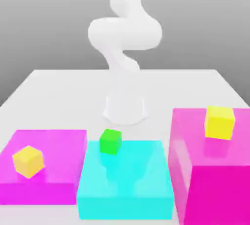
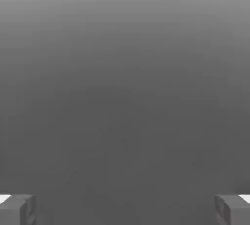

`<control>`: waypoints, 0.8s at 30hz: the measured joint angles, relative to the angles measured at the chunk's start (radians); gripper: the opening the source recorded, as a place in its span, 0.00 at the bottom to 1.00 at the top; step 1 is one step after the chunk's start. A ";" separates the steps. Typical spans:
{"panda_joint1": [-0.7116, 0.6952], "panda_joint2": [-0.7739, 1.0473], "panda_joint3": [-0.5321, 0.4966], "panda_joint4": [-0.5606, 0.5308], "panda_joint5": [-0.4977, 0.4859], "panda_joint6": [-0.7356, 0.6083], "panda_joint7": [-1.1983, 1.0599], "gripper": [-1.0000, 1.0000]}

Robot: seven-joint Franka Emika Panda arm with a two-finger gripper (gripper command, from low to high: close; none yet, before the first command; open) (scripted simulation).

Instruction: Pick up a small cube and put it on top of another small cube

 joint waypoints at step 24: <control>0.070 0.394 0.455 0.106 -0.133 -0.129 0.222 0.50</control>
